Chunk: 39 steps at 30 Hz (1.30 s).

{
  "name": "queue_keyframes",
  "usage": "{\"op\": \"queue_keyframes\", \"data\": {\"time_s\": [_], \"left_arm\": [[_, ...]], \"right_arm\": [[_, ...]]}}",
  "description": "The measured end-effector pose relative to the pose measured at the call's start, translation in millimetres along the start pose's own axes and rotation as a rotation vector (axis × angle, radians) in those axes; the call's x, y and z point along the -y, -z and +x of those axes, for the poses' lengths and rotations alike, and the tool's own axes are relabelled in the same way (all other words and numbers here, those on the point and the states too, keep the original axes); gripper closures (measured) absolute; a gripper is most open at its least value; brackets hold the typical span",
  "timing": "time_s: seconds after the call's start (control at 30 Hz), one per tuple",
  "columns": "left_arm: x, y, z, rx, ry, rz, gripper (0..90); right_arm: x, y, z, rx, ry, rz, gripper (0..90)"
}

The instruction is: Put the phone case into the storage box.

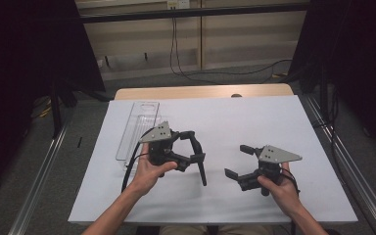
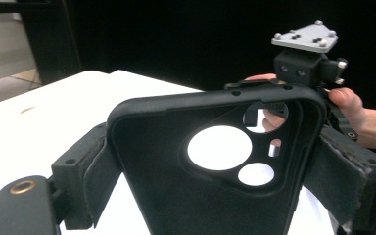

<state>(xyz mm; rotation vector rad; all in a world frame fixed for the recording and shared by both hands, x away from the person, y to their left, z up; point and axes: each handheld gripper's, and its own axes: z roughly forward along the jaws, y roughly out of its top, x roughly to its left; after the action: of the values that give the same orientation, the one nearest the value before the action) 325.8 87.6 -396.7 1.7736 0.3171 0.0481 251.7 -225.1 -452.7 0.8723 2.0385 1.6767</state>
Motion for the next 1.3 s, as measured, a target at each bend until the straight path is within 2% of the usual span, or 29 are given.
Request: {"op": "queue_keyframes", "data": {"time_s": [0.07,0.1,0.23,0.33,0.5,0.73,0.87,1.0,1.07,1.1,1.17,1.3], "left_arm": [[0.9,2.1,0.8,-0.011,-0.001,-0.005,13.6],[0.6,3.3,0.7,-0.027,0.011,0.000,13.6],[1.1,8.0,3.1,-0.059,0.017,-0.006,13.6],[2.0,11.7,4.1,-0.085,0.019,-0.005,13.6],[1.2,16.1,5.0,-0.123,0.016,-0.016,13.6],[0.6,20.5,7.0,-0.185,0.021,-0.012,13.5],[0.1,22.7,8.4,-0.191,0.024,-0.021,13.5],[-0.6,24.7,10.2,-0.198,0.027,-0.029,13.4],[-1.1,26.3,11.2,-0.209,0.027,-0.023,13.5],[-0.8,26.2,11.5,-0.207,0.034,-0.034,13.5],[-1.2,27.8,12.4,-0.219,0.031,-0.025,13.5],[-1.5,29.4,13.7,-0.235,0.037,-0.034,13.4]], "right_arm": [[1.3,3.7,-0.4,0.017,0.002,0.002,0.0],[1.5,5.7,-0.7,0.042,-0.002,0.007,0.0],[3.4,13.5,-2.7,0.086,-0.014,-0.010,0.0],[4.8,20.1,-5.7,0.078,-0.026,-0.019,0.0],[7.6,31.4,-9.6,0.110,-0.035,-0.026,0.0],[15.4,43.8,-12.0,0.249,-0.049,-0.047,0.0],[17.6,51.4,-14.9,0.340,-0.072,-0.037,0.0],[21.3,60.5,-16.4,0.385,-0.096,-0.026,0.0],[23.3,65.2,-17.2,0.409,-0.089,-0.022,0.0],[24.3,68.0,-18.0,0.409,-0.091,-0.022,0.0],[26.6,72.6,-19.7,0.419,-0.089,-0.021,0.0],[30.8,81.4,-21.6,0.477,-0.096,-0.036,0.0]]}}
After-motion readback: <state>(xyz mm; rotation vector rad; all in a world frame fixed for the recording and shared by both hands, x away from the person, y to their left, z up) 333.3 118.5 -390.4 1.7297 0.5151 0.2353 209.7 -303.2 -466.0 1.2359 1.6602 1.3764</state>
